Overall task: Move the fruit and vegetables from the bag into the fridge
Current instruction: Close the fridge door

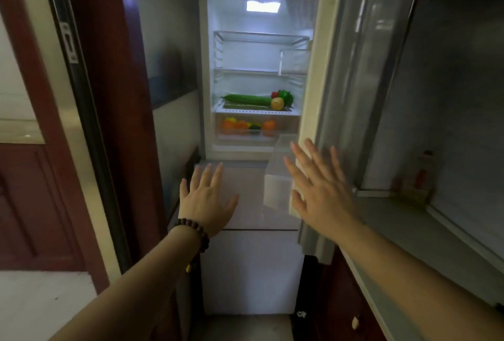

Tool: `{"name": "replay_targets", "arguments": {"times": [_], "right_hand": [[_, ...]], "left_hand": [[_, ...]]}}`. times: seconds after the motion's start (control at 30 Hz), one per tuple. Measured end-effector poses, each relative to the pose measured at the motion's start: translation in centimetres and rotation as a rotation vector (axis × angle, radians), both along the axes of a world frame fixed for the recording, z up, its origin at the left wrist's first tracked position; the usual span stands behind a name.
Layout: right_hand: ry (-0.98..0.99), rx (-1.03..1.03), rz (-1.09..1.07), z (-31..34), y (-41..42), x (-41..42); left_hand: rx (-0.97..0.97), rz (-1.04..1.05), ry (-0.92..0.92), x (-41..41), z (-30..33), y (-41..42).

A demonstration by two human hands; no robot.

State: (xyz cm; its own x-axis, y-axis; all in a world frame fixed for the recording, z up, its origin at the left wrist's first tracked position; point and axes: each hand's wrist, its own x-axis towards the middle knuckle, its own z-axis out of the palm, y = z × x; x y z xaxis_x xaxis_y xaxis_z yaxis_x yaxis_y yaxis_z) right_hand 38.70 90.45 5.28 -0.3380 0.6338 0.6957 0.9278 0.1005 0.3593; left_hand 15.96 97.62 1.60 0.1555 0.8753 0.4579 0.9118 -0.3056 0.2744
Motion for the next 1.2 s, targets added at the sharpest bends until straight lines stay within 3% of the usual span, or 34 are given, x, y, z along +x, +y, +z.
{"name": "replay_targets", "arguments": {"times": [0.1,0.37,0.77,0.93,1.2], "right_hand": [[-0.159,-0.005,-0.007,0.6,1.6,1.3],[-0.481,-0.106,0.229,2.3,9.2,-2.6],[-0.529,-0.189,0.243,2.3,21.0,-11.9],[-0.548,-0.093,0.197,1.9,28.4,-15.4],[-0.589,-0.175,0.116,0.4,39.4,-16.9]], "left_hand": [[0.019,0.024,-0.005,-0.3,0.8,0.9],[0.093,0.124,-0.028,-2.1,0.9,3.4],[0.092,0.212,0.003,-2.6,-1.6,5.8],[0.073,0.206,0.013,-3.8,-2.8,10.1],[0.033,0.202,0.045,-6.1,-3.7,19.8]]}}
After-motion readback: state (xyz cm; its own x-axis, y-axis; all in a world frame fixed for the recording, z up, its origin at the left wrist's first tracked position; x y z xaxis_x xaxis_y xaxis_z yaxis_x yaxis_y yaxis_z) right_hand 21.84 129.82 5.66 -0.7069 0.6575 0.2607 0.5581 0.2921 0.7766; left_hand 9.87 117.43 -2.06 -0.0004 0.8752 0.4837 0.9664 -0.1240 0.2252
